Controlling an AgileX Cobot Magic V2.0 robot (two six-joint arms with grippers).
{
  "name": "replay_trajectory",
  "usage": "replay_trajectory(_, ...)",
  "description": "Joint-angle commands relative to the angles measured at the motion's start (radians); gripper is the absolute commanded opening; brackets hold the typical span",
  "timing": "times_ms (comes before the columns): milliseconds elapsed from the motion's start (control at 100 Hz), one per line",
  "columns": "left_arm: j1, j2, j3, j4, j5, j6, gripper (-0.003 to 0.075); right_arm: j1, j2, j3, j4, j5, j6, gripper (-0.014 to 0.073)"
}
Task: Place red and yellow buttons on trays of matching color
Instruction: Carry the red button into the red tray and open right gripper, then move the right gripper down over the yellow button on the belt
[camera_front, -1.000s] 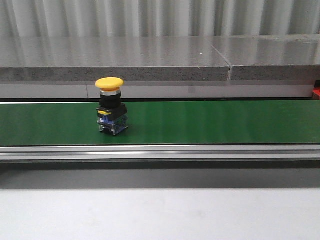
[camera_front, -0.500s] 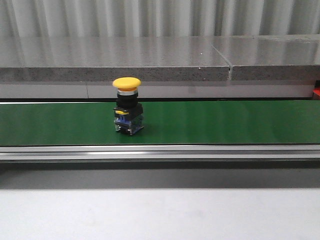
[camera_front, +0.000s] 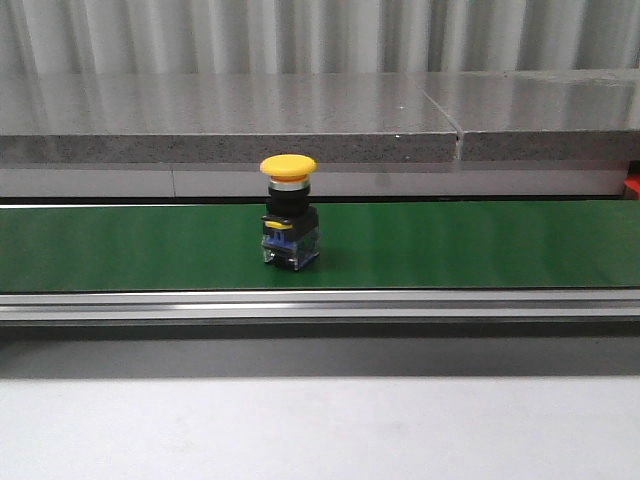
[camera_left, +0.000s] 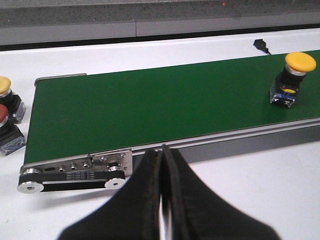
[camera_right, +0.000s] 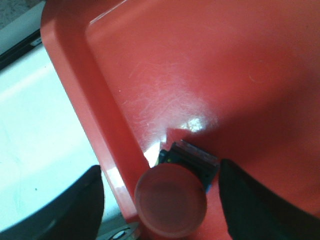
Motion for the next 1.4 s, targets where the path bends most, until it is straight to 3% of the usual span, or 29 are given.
replay_trajectory(0,-0.009,0.008,-0.026,-0.011,-0.066,-0.012,-0.0021,-0.006,-0.058,-0.030,0.019,-0.025,0.000,0.0515)
replay_trajectory(650,-0.009,0.008,-0.026,-0.011,-0.066,-0.012,-0.0021,0.068,-0.370,-0.016,0.016,-0.009,-0.088,0.0514)
replay_trajectory(950,-0.009,0.008,-0.026,-0.011,-0.066,-0.012,-0.0021,0.133,-0.586,0.201,0.016,-0.093,-0.135,0.0514)
replay_trajectory(1390,-0.009,0.008,-0.026,-0.011,-0.066,-0.012,-0.0021,0.203,-0.935,0.457,0.027,-0.014,-0.148,0.0514)
